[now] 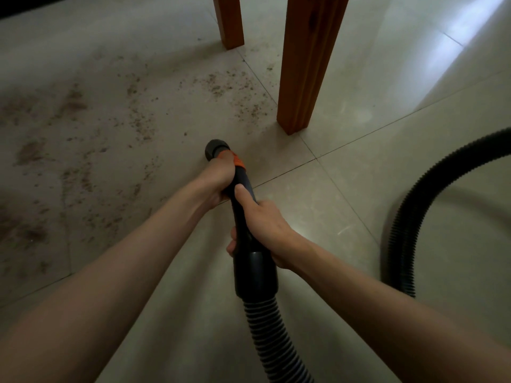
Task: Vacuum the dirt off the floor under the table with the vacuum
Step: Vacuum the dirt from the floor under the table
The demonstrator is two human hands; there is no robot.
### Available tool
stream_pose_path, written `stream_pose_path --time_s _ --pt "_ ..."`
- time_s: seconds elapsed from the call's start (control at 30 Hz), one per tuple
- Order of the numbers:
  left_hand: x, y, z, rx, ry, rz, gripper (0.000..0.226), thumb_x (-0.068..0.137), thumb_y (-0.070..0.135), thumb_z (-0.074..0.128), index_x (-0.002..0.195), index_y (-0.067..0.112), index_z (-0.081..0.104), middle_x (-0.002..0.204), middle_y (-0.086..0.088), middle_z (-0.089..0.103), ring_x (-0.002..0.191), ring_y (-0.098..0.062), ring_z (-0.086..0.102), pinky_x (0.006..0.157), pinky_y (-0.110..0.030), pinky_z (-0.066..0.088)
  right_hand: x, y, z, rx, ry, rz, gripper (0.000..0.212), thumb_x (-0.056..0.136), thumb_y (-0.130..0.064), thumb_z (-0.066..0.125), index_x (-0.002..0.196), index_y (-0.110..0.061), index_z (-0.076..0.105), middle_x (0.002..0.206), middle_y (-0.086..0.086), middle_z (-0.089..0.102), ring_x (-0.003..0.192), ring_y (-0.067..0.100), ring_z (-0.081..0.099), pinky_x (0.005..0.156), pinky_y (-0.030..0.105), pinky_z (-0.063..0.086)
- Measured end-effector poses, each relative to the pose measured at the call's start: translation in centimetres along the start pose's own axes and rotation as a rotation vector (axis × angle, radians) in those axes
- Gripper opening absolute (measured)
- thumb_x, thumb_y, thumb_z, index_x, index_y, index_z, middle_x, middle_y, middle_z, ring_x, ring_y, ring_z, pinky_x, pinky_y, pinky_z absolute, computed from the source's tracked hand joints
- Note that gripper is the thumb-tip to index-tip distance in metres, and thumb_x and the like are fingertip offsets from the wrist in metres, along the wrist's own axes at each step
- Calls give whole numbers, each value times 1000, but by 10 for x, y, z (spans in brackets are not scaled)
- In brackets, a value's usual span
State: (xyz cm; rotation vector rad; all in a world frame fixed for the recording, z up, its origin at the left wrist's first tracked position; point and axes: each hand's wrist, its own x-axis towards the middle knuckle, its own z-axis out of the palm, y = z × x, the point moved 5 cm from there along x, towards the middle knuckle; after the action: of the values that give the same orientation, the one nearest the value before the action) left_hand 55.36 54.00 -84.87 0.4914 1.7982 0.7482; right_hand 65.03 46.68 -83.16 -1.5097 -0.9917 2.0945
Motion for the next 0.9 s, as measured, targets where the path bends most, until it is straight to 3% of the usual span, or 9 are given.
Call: stream_pose_path --time_s 0.07,0.17,0.2,0.3,0.37,0.47,0.6,0.8,0.9 --pt "-3 -1 3 14 1 18 44 104 32 25 131 1 42 96 -8 54 88 -22 57 65 -29 44 -4 1 -3 -2 10 2 46 96 -48 44 86 -4 51 60 11 57 48 25 61 59 34 54" --pt "-5 -1 13 16 -20 16 46 103 34 27 130 1 45 79 -5 50 68 -17 51 51 -26 39 -8 2 -10 -25 71 -13 48 96 -49 42 82 -4 52 58 10 58 49 25 62 57 32 53" --pt "-6 0 18 14 -41 13 47 102 35 29 131 2 45 81 -7 53 69 -17 53 49 -26 37 -9 1 -13 -32 93 -17 48 96 -49 42 81 -5 52 58 9 58 50 25 62 56 31 53" --pt "-3 2 31 -20 -74 6 49 102 38 30 133 3 44 120 -17 58 103 -24 58 57 -26 42 -10 0 -22 -72 151 -26 48 96 -51 40 80 -7 52 59 8 59 53 24 64 55 29 55" --pt "-2 6 38 -31 -77 10 50 102 38 30 135 2 41 123 -13 55 106 -22 55 73 -29 44 -9 -3 -29 -80 183 -33 47 96 -51 39 79 -9 51 61 8 60 55 24 64 58 31 56" --pt "2 13 49 -19 -86 20 50 102 37 29 137 3 39 132 -15 50 120 -27 51 84 -33 43 -6 -5 -37 -74 206 -33 46 96 -51 40 80 -9 51 62 7 59 52 21 63 55 29 55" --pt "8 21 61 45 -88 18 49 102 33 28 137 1 39 133 -22 49 123 -33 48 96 -39 43 1 -6 -44 -34 224 -34 44 96 -50 40 83 -9 51 58 5 58 49 20 62 62 33 56" --pt "19 31 71 82 -117 38 48 102 35 29 134 1 41 127 -22 54 115 -32 54 82 -34 46 14 -12 -52 16 228 -33 44 95 -51 40 88 -8 51 58 7 59 50 22 63 67 39 57" --pt "26 36 71 77 -114 49 48 102 34 28 136 1 39 129 -23 52 118 -33 53 88 -36 46 21 -17 -54 16 205 -32 46 95 -51 41 89 -7 51 58 7 59 46 20 63 59 32 56"
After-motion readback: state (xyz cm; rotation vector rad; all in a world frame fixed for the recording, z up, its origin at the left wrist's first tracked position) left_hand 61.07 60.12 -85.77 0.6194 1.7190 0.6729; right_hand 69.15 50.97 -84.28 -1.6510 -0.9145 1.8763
